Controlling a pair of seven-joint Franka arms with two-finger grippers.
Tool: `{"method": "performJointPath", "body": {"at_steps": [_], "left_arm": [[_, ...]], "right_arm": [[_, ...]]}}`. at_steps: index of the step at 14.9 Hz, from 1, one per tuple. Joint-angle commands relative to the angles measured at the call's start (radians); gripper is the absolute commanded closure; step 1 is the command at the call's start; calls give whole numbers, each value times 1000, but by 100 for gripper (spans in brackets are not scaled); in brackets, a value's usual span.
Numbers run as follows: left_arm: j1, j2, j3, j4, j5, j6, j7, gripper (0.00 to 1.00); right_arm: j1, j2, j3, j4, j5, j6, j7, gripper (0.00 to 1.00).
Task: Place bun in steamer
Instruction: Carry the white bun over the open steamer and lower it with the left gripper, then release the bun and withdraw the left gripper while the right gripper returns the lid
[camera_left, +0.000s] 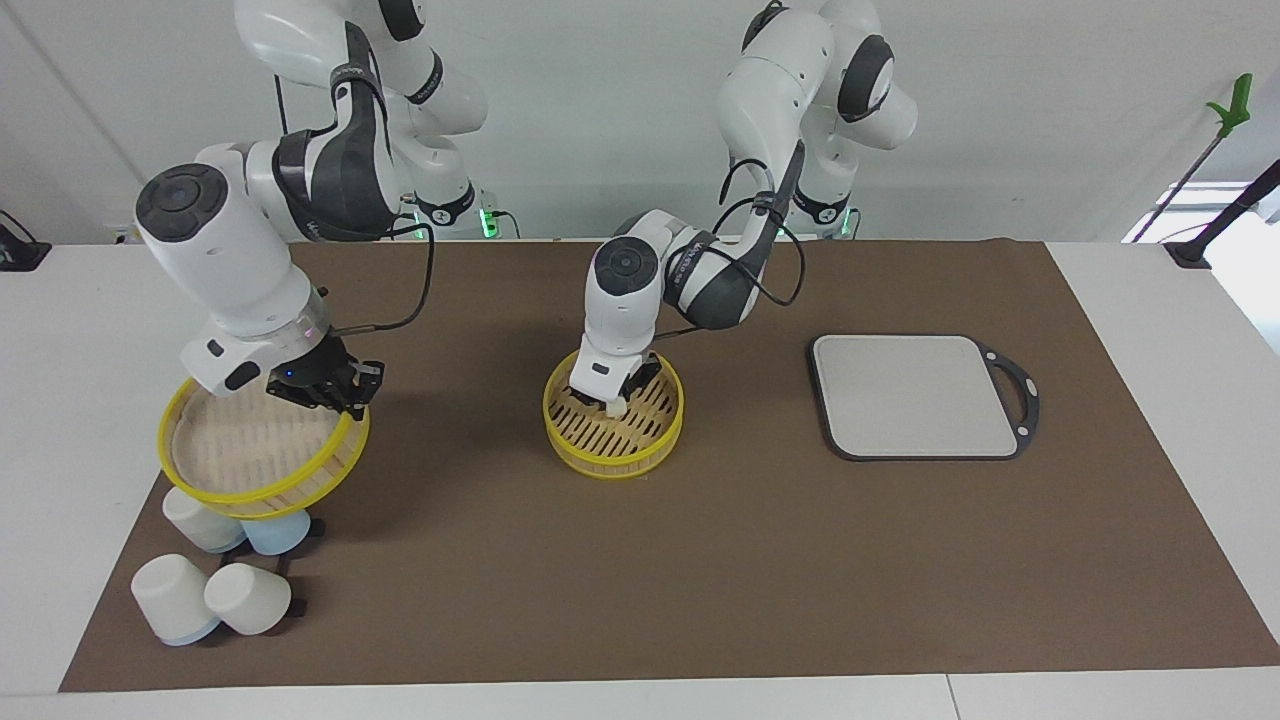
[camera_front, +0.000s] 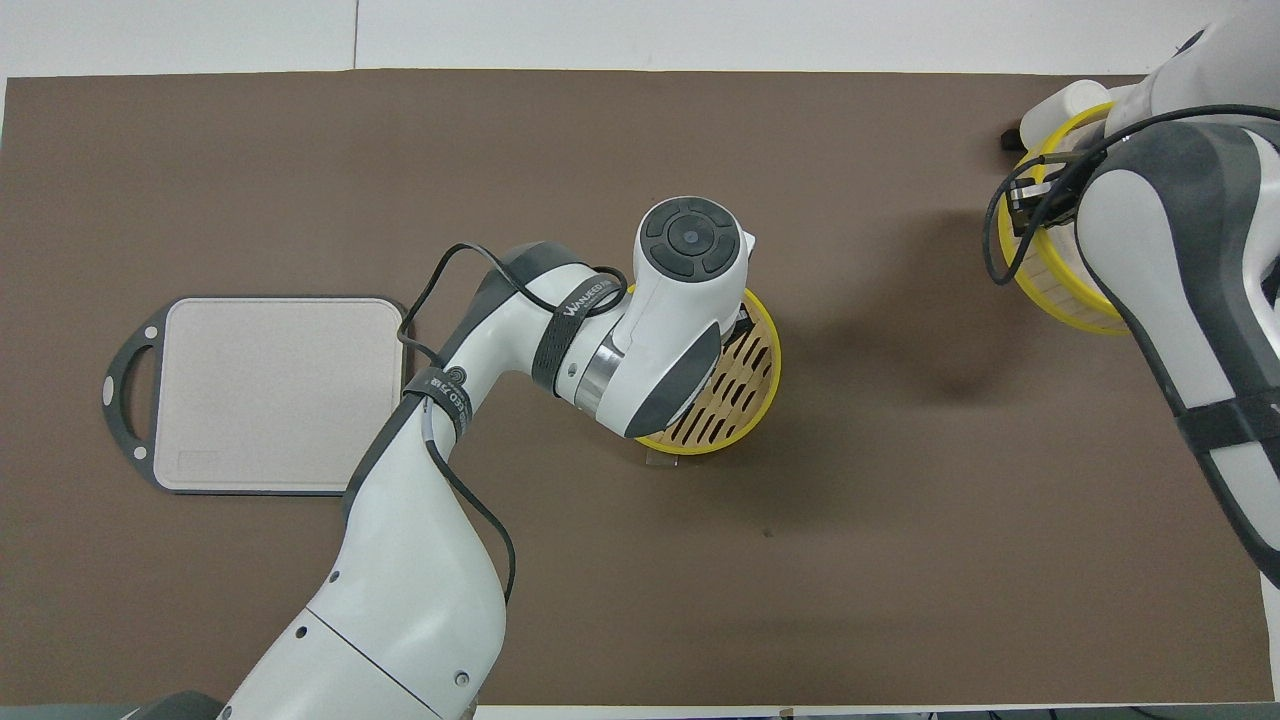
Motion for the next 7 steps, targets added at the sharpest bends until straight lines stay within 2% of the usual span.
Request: {"method": "performJointPath", "body": {"at_steps": [1, 4, 7], "left_arm": [[-10, -4, 20, -2, -4, 1, -14, 0], [10, -19, 37, 7, -4, -48, -20, 0], [27, -129, 149, -4, -4, -121, -14, 0]], "right_arm": [[2, -45, 4, -58, 11, 30, 17, 100], [7, -53, 4, -80, 11, 56, 19, 100], [33, -51, 4, -78, 8, 68, 43, 100]]}}
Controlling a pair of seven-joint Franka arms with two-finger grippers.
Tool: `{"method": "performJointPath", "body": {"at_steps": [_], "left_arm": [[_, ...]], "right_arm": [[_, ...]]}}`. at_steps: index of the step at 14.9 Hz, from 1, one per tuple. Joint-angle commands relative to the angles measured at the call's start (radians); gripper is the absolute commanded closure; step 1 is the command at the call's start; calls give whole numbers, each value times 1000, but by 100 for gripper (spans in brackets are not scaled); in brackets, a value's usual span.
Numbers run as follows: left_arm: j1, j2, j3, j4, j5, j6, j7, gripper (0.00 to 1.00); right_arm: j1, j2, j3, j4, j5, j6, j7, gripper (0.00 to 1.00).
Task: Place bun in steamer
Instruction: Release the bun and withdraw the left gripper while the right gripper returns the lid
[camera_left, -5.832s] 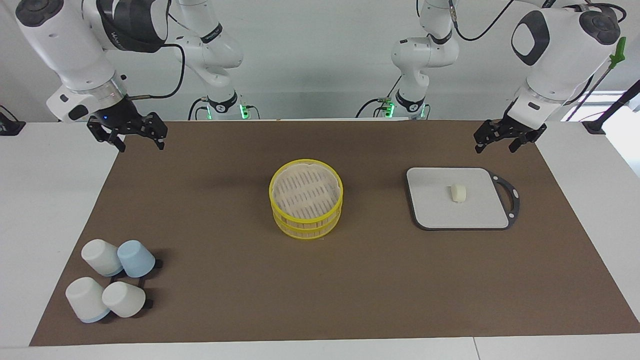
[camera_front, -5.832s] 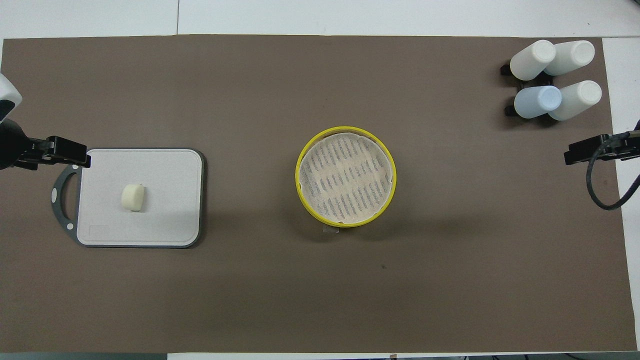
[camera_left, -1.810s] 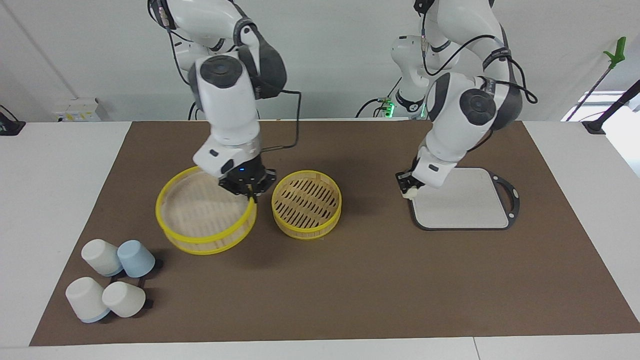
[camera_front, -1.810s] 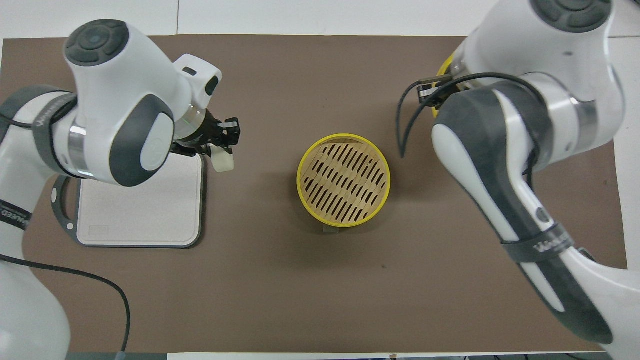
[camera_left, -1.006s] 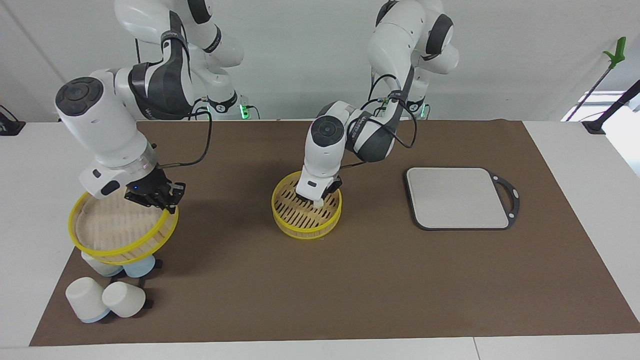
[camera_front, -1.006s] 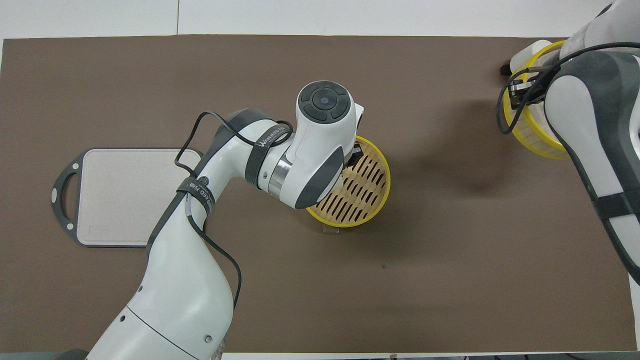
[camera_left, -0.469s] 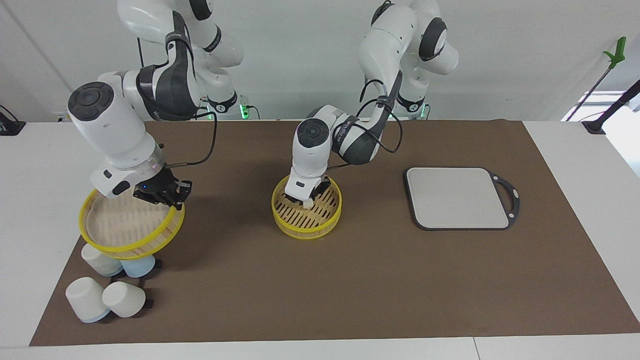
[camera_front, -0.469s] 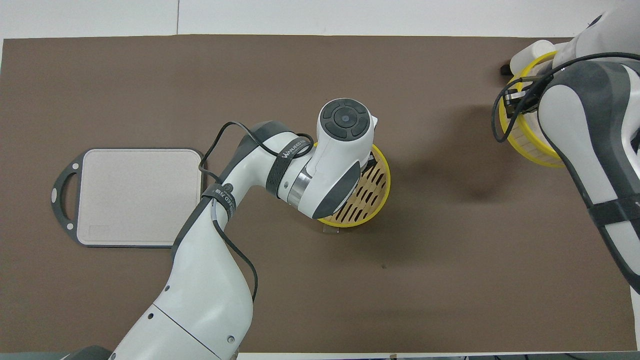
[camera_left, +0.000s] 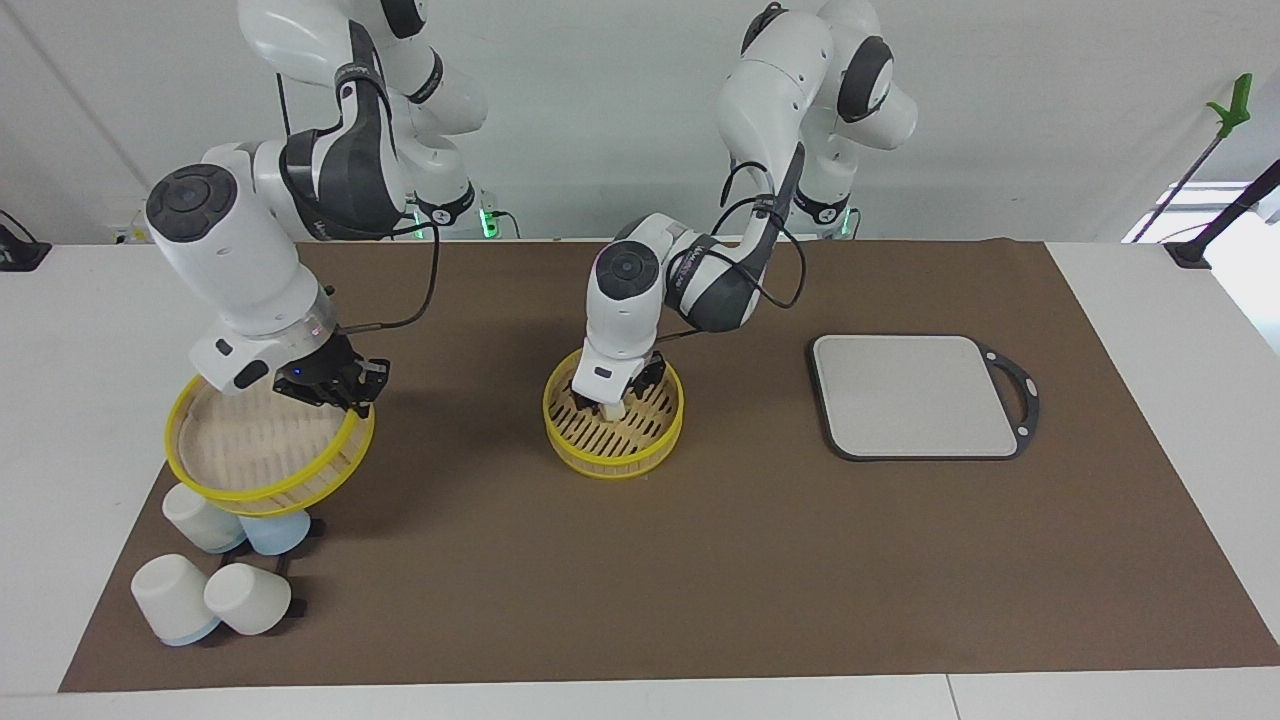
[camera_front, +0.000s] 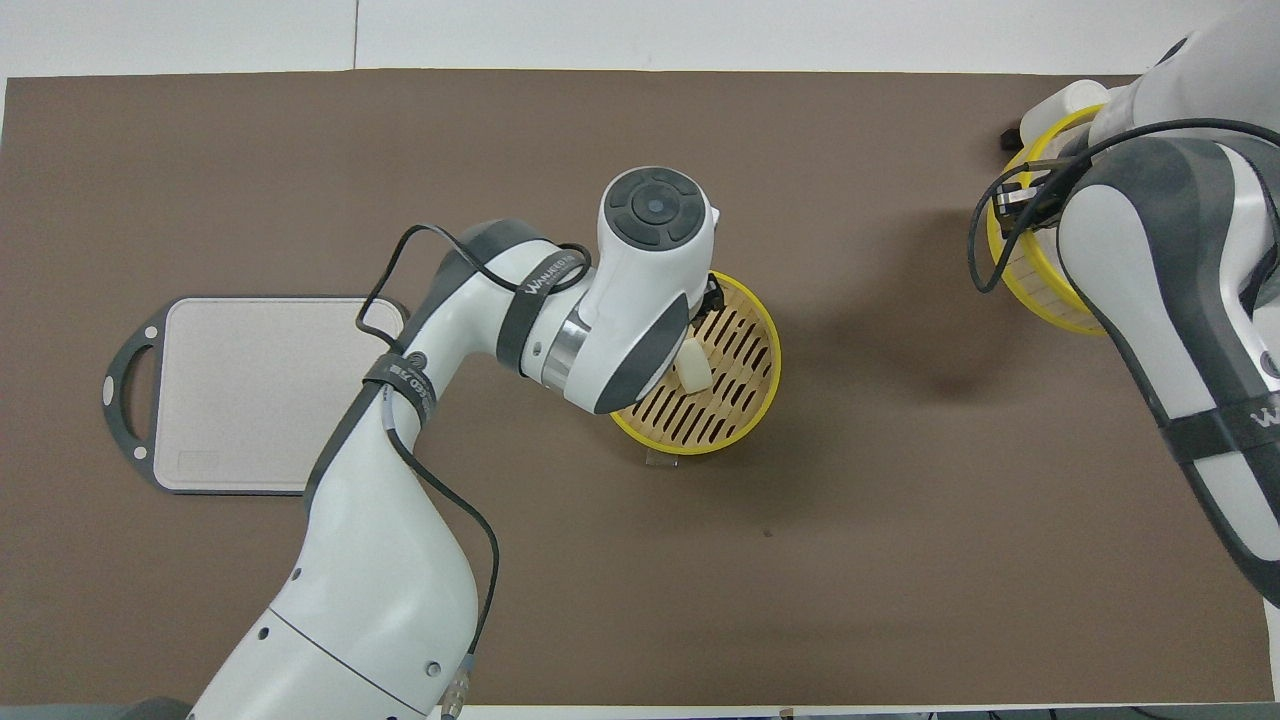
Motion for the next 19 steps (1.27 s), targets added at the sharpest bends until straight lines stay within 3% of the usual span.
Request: {"method": "performJointPath", "body": {"at_steps": [1, 3, 7, 12, 14, 19], "left_arm": [[40, -152, 93, -45, -2, -72, 4, 0], [127, -238, 102, -88, -2, -84, 31, 0], [302, -341, 102, -109, -2, -239, 322, 0], [467, -491, 105, -235, 26, -305, 657, 0], [468, -545, 107, -304, 115, -305, 755, 0], [588, -580, 71, -329, 123, -363, 926, 0]], "right_arm": [[27, -38, 2, -42, 8, 36, 60, 100], [91, -37, 2, -36, 9, 37, 177, 100], [284, -11, 2, -26, 9, 109, 528, 100], [508, 136, -4, 91, -12, 126, 859, 100], [536, 179, -1, 121, -41, 135, 903, 100], [579, 230, 0, 139, -38, 192, 946, 100]]}}
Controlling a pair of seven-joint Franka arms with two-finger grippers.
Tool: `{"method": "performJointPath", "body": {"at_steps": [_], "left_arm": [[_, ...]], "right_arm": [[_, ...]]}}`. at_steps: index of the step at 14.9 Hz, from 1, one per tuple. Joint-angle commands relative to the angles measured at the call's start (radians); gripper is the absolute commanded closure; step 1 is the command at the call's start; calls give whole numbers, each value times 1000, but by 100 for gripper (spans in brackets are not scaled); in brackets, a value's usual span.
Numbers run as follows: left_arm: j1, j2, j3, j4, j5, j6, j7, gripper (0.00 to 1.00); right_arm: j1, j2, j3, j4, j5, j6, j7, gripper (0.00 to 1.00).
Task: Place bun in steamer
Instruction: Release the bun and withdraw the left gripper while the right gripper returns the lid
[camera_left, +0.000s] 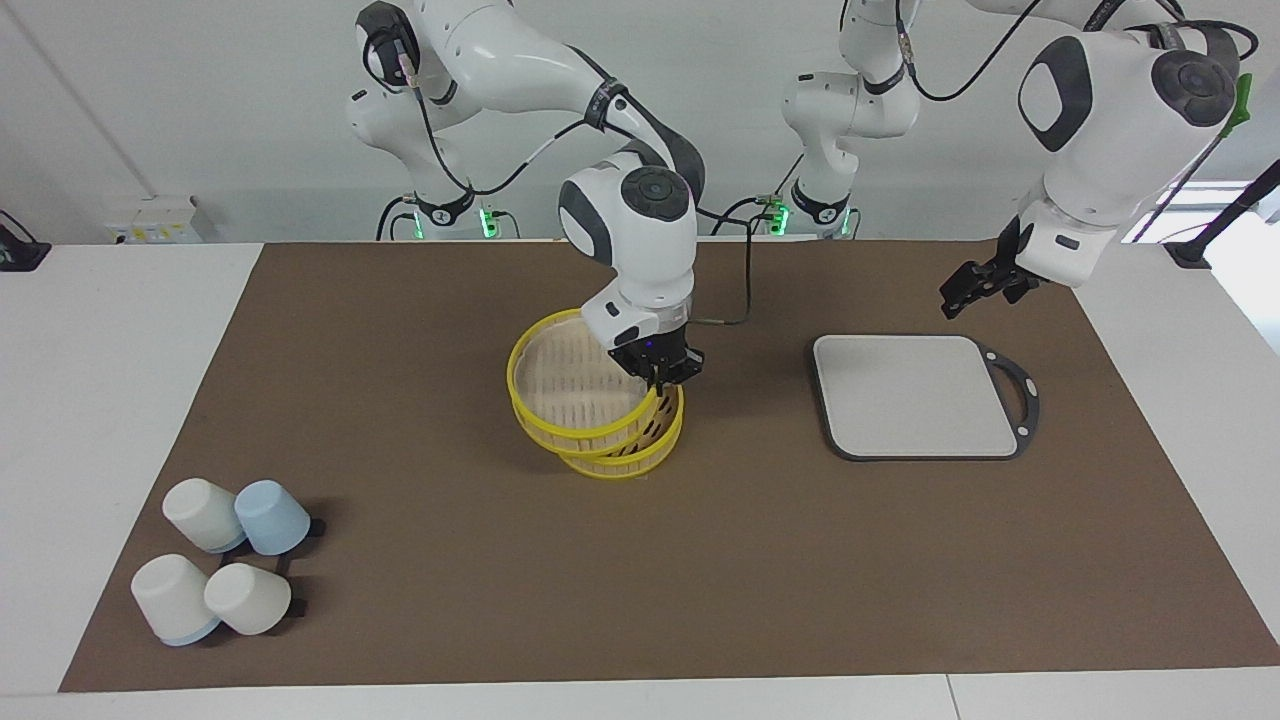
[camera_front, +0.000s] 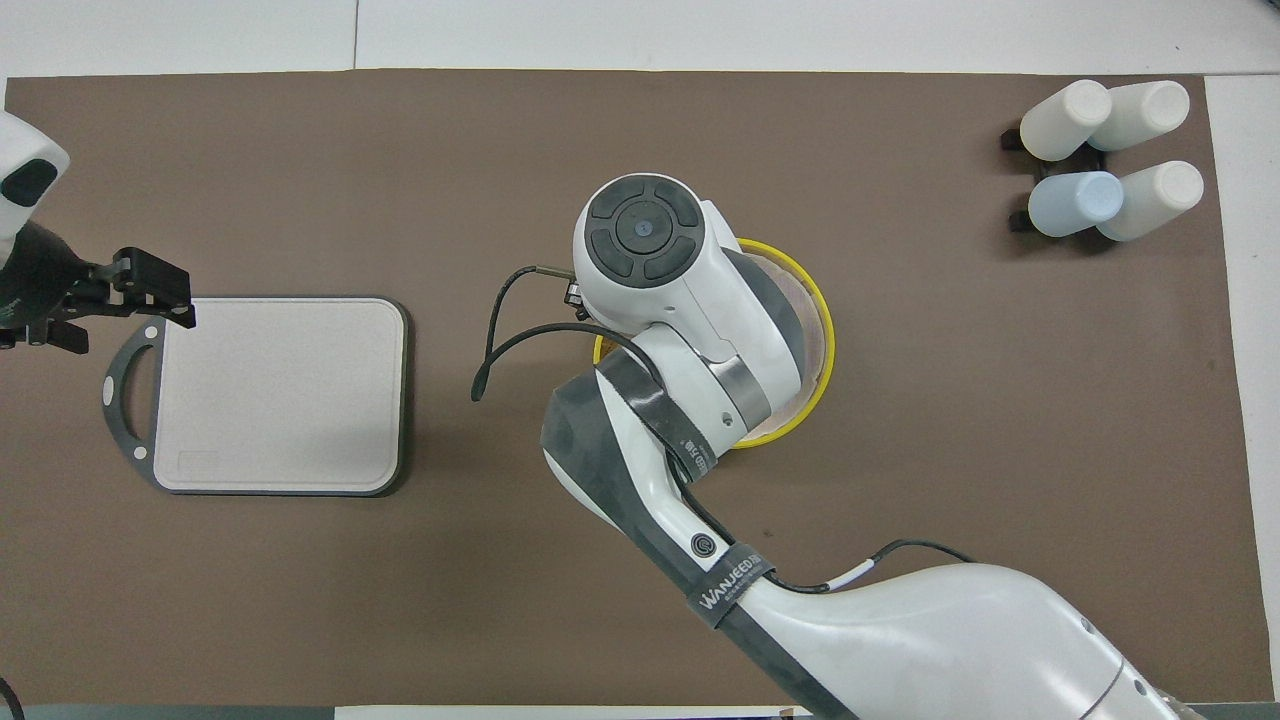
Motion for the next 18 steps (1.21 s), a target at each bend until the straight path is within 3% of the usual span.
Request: {"method": "performJointPath", "body": {"at_steps": [1, 5, 18], "left_arm": [[67, -44, -52, -47, 16, -12, 83, 0], [164, -85, -160, -71, 16, -27, 83, 0], [168, -101, -180, -67, 16, 9, 89, 0]], "right_arm": [[21, 39, -2, 42, -15, 25, 40, 100], [40, 53, 0, 31, 1, 65, 64, 100], [21, 39, 2, -69, 34, 167, 69, 100]]}}
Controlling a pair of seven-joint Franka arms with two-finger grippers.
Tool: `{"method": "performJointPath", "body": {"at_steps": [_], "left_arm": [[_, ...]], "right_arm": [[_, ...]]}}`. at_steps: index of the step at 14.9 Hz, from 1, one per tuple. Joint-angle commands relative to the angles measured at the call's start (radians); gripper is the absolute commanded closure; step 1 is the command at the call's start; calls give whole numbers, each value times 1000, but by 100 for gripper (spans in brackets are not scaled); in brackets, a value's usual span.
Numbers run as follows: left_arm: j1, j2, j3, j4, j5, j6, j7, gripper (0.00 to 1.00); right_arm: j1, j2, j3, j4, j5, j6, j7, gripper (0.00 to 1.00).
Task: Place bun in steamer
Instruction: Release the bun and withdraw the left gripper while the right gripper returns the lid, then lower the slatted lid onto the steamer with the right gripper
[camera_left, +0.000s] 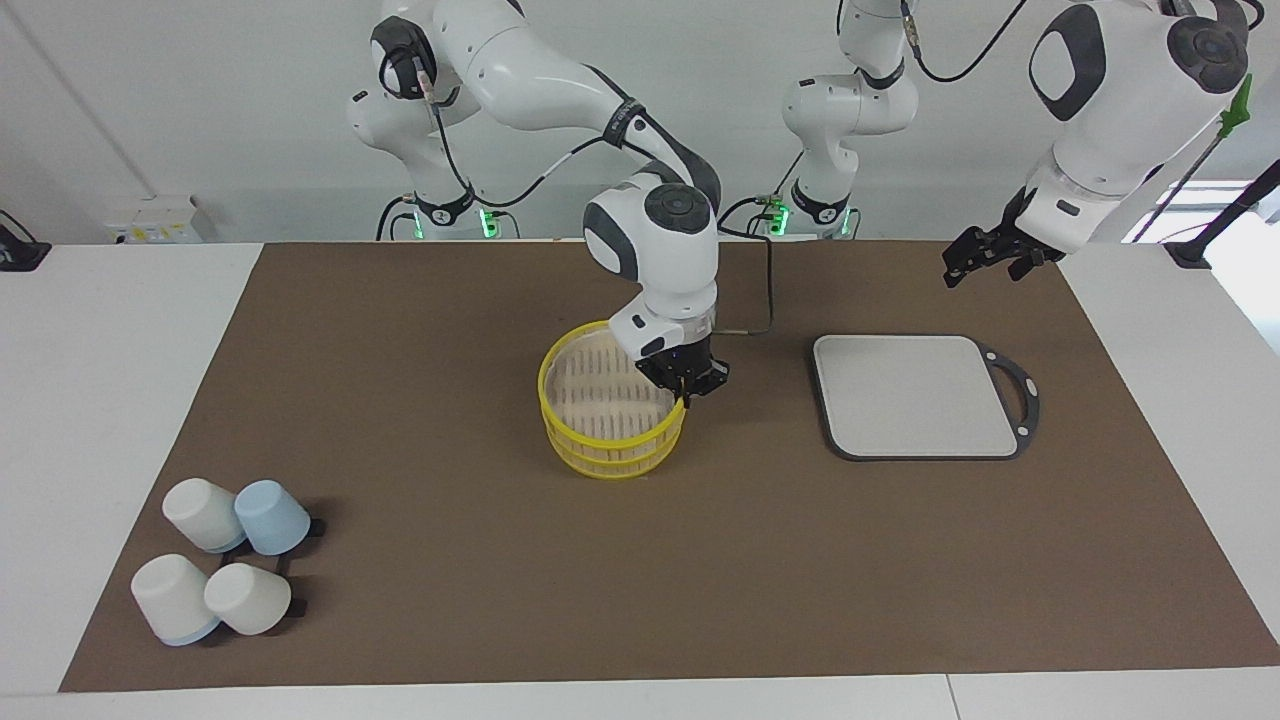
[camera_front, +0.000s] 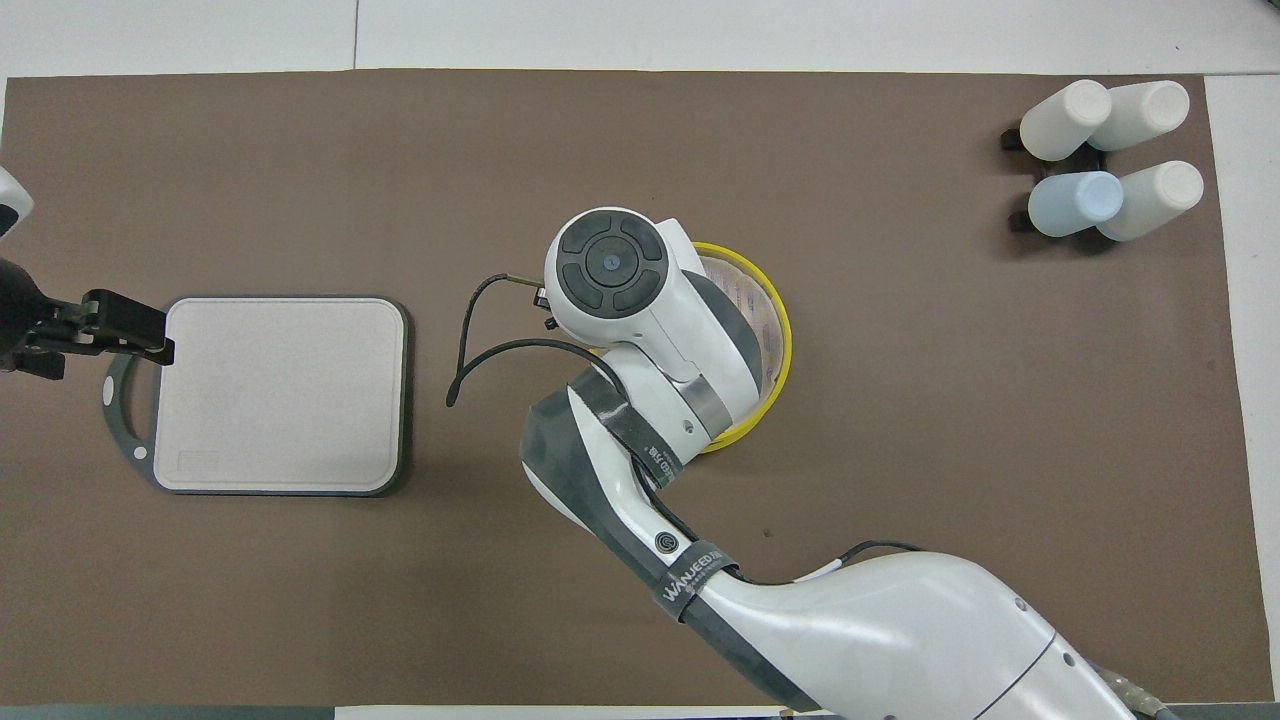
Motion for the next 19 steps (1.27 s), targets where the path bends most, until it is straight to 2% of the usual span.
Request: {"method": "performJointPath", "body": {"at_steps": [1, 7, 11, 19], "left_arm": [[22, -24, -17, -27, 16, 42, 26, 0], [30, -13, -17, -19, 16, 61, 74, 0], [28, -12, -17, -21, 16, 71, 72, 0], [22, -13, -24, -23, 16, 79, 66, 0]], "right_arm": [[-9, -3, 6, -50, 22, 41, 22, 100], [3, -7, 4, -35, 22, 11, 28, 100], [-3, -47, 4, -46, 21, -13, 28, 100], [-4, -62, 4, -84, 19, 7, 26, 100]]}}
